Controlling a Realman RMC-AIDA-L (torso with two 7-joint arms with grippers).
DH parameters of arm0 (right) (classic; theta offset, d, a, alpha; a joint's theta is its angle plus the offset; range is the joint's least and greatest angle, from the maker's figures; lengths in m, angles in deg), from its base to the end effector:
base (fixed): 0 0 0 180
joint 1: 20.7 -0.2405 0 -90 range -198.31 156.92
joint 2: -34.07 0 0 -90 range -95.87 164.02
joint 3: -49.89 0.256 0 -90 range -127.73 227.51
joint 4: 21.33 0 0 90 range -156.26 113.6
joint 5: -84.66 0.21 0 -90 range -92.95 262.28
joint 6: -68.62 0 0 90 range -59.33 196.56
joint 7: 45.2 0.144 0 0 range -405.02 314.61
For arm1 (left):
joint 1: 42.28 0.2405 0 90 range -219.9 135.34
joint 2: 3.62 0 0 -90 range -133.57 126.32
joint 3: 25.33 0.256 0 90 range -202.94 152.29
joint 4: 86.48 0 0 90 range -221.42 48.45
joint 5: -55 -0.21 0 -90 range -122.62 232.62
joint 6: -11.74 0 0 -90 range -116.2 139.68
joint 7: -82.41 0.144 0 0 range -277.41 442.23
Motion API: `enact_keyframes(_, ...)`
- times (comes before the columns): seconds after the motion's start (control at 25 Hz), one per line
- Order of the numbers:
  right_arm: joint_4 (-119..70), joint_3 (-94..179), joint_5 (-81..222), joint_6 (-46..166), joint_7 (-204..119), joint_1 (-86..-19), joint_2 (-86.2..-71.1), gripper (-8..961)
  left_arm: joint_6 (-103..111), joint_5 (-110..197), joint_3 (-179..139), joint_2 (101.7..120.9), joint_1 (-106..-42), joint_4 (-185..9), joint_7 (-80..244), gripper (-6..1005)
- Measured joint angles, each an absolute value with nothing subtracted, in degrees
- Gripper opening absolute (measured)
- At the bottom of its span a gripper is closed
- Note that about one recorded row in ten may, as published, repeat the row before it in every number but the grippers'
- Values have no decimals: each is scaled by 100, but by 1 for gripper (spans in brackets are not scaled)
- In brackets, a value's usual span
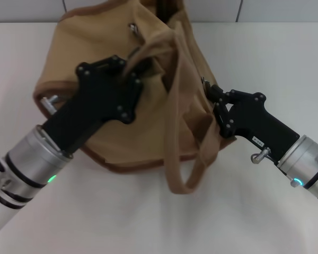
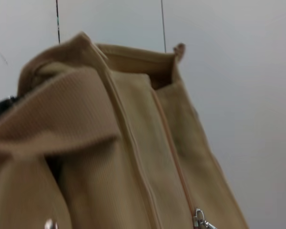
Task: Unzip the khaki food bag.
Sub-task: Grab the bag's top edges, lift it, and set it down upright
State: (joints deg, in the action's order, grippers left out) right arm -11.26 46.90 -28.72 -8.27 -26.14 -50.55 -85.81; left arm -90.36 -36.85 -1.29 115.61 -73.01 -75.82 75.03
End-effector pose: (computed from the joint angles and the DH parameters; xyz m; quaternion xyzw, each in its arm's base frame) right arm 0.2586 0.2908 -0.0912 -0.8457 0.1602 0.3719 0.3475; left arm -0.2276 0.2669 -0.0505 -0.7867 0.0043 -0.4942 0.3700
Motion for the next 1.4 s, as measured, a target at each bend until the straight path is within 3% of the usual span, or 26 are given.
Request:
enact_keyframes(0.68,-1171,4707,-2863,-851,-2613,-4857,-8581,1,-9111,-3694,-969,11538,-6977,-7694,7120,70)
enact_keyframes(1.4,-1006,4956,-2893,-845,-3587,-5041,-8580,210,-8814,-3711,-357,11555,-7242,-7638,7116,70)
